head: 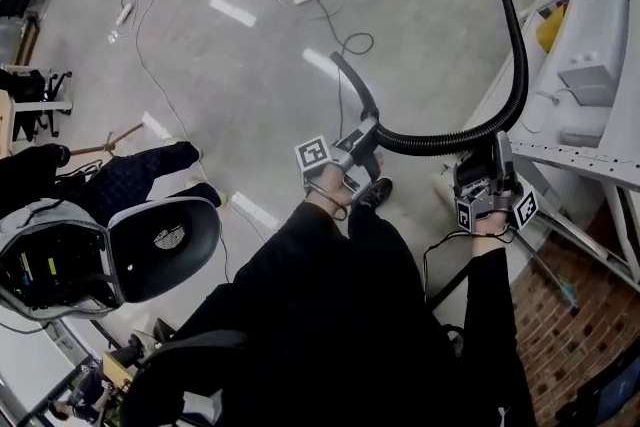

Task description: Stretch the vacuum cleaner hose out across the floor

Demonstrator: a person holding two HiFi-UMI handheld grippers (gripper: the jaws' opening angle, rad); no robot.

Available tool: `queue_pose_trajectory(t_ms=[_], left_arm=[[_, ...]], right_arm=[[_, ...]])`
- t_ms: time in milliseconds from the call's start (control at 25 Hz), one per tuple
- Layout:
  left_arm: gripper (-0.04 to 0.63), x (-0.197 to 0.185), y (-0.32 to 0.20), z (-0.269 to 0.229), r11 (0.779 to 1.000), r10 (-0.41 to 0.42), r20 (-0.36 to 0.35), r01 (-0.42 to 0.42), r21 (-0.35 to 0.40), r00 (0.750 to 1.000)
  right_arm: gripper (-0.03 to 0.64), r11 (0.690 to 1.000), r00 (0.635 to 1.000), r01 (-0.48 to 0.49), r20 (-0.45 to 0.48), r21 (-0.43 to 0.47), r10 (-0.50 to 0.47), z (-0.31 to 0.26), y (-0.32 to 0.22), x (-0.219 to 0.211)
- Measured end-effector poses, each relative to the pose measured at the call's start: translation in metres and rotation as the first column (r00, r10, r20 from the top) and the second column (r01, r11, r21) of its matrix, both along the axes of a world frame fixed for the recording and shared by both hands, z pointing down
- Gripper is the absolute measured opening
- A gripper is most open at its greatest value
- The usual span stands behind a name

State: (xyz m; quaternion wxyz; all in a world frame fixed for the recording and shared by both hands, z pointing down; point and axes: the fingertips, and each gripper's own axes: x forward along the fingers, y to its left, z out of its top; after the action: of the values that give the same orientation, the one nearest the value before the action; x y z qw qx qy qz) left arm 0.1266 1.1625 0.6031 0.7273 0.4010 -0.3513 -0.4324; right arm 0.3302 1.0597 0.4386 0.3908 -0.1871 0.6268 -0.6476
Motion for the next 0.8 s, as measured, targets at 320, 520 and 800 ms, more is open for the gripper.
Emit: queue_pose_trajectory(t_ms=[320, 520, 800], left_arm=[[0.274, -0.059, -0.006, 0.018, 0.995, 0.018, 0.245, -0.041, 0.089, 0.969], [0.199, -0.127, -0.01, -0.075, 0.952, -0.181, 0.378, 0.064, 0.301, 0.908], [0.025, -0.182, -0.034, -0.157, 0.907, -0.19, 0.568, -0.079, 0.415, 0.801]], right_arm=[[0.164, 0.998, 0.999, 0.033, 0.004, -0.046, -0.032, 0.07, 0.008, -0.01], [0.164, 0.993, 0.993, 0.014, 0.118, -0.118, 0.0, 0.089, 0.01, -0.038], [0.169, 0.998, 0.977, -0.029, 0.211, -0.048, 0.039, 0.073, -0.013, -0.095]])
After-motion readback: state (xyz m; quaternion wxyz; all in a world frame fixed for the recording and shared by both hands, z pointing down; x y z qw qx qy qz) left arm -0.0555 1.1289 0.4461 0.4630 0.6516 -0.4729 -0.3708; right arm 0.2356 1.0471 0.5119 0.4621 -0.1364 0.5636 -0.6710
